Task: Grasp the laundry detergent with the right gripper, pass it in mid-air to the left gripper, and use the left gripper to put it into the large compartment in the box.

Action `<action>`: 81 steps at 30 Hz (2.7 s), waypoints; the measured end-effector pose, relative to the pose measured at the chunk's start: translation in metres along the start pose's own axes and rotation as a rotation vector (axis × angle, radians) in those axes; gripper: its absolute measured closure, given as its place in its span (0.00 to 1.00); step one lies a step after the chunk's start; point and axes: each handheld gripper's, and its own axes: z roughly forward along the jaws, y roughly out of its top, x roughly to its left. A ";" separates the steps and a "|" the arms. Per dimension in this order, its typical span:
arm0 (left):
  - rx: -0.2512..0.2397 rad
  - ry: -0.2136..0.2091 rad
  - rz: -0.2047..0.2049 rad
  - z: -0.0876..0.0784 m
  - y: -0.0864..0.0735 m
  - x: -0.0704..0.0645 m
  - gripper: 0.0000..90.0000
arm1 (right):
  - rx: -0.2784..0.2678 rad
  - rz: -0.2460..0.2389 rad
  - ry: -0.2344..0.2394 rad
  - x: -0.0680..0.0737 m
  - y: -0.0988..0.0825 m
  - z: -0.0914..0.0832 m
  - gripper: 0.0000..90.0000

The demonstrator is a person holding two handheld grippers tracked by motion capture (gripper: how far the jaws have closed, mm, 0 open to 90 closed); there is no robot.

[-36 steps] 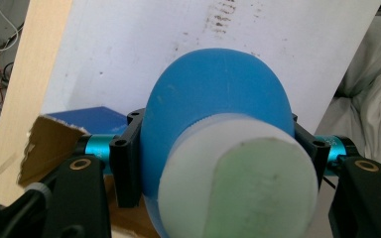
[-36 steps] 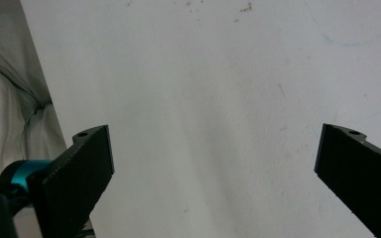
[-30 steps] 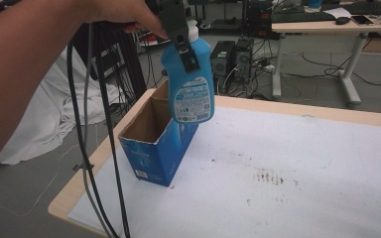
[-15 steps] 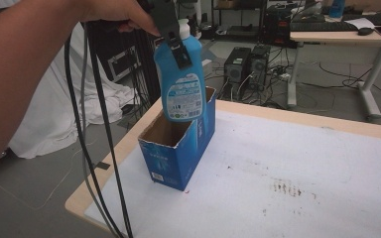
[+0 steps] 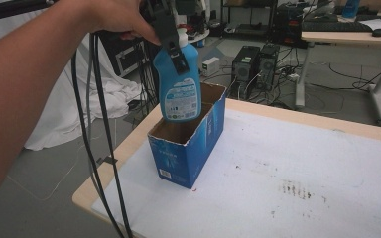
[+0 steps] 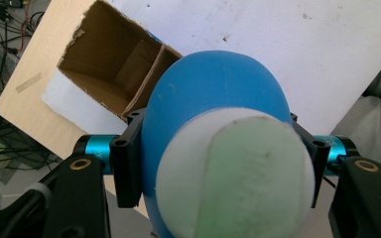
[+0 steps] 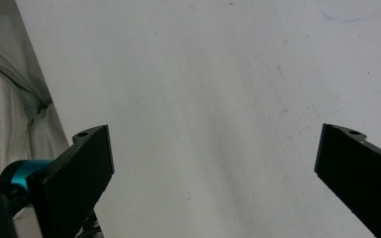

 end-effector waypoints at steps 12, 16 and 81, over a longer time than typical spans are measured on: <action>0.012 -0.024 0.007 0.044 -0.013 0.007 0.42 | 0.009 0.012 0.007 0.000 -0.002 0.006 0.01; 0.024 -0.028 0.019 0.063 -0.016 0.007 0.42 | 0.009 0.019 0.009 -0.001 -0.003 0.008 0.01; 0.057 -0.053 -0.015 0.150 -0.033 0.014 0.35 | 0.025 0.048 0.018 0.001 -0.014 0.023 0.01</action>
